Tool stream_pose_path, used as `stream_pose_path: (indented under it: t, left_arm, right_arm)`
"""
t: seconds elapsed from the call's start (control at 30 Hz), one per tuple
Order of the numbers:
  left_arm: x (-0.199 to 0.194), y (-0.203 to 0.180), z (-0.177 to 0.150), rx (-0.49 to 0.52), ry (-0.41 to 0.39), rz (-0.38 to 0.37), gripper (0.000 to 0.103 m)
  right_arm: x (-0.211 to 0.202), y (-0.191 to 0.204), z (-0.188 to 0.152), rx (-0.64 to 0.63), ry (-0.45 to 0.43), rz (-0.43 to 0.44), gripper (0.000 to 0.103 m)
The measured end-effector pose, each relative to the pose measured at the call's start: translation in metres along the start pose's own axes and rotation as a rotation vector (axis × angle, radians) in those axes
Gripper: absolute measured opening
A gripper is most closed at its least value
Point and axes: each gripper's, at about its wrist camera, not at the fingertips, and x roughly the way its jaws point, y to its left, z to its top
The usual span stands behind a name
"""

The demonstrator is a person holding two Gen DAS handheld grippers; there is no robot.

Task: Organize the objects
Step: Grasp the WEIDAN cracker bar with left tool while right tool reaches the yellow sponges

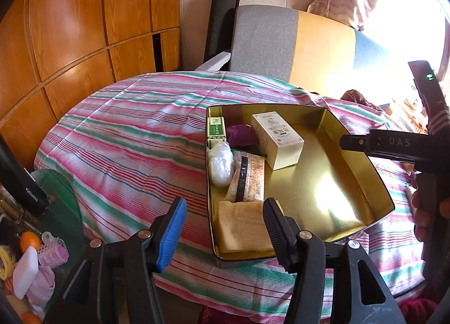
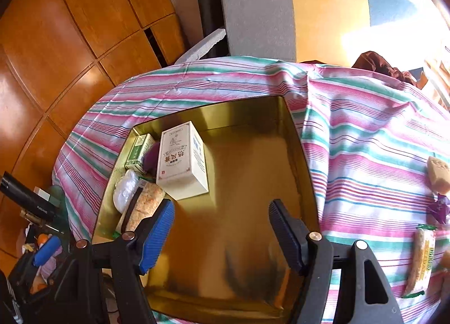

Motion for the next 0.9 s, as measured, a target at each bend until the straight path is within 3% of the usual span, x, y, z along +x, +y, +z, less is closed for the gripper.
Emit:
stream_pose_path:
  t: [0.2, 0.43, 0.67, 0.77, 0.9]
  left_arm:
    - [0.000, -0.014, 0.001, 0.033, 0.003, -0.015, 0.058]
    - [-0.001, -0.043, 0.007, 0.101, -0.004, -0.048, 0.061]
    - [-0.004, -0.088, 0.017, 0.195, -0.022, -0.129, 0.067]
    - [-0.006, -0.111, 0.020, 0.234, -0.027, -0.175, 0.075]
    - [-0.008, -0.146, 0.025, 0.304, -0.034, -0.233, 0.076]
  right_arm:
    - [-0.027, -0.029, -0.014, 0.014, -0.033, -0.049, 0.071]
    - [-0.069, -0.090, -0.027, 0.108, -0.097, -0.123, 0.071]
    - [-0.118, -0.176, -0.048, 0.253, -0.152, -0.258, 0.073]
    - [-0.142, -0.218, -0.061, 0.346, -0.179, -0.314, 0.073]
    - [-0.175, -0.272, -0.081, 0.482, -0.232, -0.396, 0.073]
